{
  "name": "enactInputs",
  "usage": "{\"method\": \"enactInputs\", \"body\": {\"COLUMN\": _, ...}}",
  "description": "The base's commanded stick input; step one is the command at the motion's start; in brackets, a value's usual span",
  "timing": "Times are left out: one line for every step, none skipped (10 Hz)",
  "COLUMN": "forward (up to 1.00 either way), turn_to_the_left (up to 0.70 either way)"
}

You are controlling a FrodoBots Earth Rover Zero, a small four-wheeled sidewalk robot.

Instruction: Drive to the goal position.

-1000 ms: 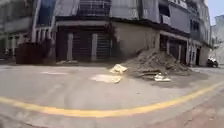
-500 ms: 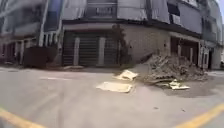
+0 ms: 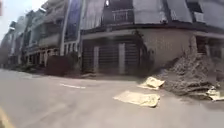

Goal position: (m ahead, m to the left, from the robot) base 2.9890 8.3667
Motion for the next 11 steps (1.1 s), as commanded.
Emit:
{"method": "enactInputs", "body": {"forward": 1.0, "turn_to_the_left": 0.4}}
{"method": "enactInputs", "body": {"forward": 1.0, "turn_to_the_left": 0.4}}
{"method": "enactInputs", "body": {"forward": 1.0, "turn_to_the_left": 0.4}}
{"method": "enactInputs", "body": {"forward": 1.0, "turn_to_the_left": 0.4}}
{"method": "enactInputs", "body": {"forward": 1.0, "turn_to_the_left": 0.4}}
{"method": "enactInputs", "body": {"forward": 1.0, "turn_to_the_left": 0.4}}
{"method": "enactInputs", "body": {"forward": 1.0, "turn_to_the_left": 0.4}}
{"method": "enactInputs", "body": {"forward": 1.0, "turn_to_the_left": 0.4}}
{"method": "enactInputs", "body": {"forward": 1.0, "turn_to_the_left": 0.4}}
{"method": "enactInputs", "body": {"forward": 1.0, "turn_to_the_left": 0.4}}
{"method": "enactInputs", "body": {"forward": 1.0, "turn_to_the_left": 0.4}}
